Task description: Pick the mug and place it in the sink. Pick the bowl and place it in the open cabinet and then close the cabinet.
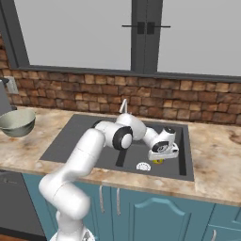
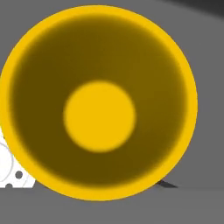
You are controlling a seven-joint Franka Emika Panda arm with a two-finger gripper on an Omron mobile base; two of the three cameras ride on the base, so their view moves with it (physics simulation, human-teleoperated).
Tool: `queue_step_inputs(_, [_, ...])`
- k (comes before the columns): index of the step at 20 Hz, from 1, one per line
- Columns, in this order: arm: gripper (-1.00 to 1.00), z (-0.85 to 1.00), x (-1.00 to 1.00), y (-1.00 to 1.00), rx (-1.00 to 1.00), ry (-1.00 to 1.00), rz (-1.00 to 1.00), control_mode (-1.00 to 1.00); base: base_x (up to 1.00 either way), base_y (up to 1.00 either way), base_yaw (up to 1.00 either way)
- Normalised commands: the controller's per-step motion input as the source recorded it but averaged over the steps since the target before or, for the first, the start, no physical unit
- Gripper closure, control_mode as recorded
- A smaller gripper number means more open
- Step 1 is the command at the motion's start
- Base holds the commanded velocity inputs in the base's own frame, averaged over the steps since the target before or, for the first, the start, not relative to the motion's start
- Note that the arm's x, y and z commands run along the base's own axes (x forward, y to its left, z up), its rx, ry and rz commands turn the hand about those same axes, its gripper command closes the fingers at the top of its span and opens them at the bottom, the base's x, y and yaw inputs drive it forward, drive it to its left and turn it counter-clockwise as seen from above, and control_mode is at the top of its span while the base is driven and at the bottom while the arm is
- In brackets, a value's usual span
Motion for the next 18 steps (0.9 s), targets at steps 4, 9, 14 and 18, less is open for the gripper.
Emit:
queue_step_inputs(4, [-1.0,0.0,0.0,0.01,0.0,0.0,0.0,-1.0,0.0,0.0,0.0])
queue_step_inputs(9, [-1.0,0.15,0.0,0.22,-0.09,0.0,0.0,-1.0,0.0,0.0,0.0])
queue_step_inputs(14, [-1.0,0.35,-0.08,0.23,-0.11,0.0,0.0,-1.0,0.0,0.0,0.0])
queue_step_inputs(18, [-1.0,0.48,-0.51,0.06,-0.06,0.0,0.0,-1.0,0.0,0.0,0.0])
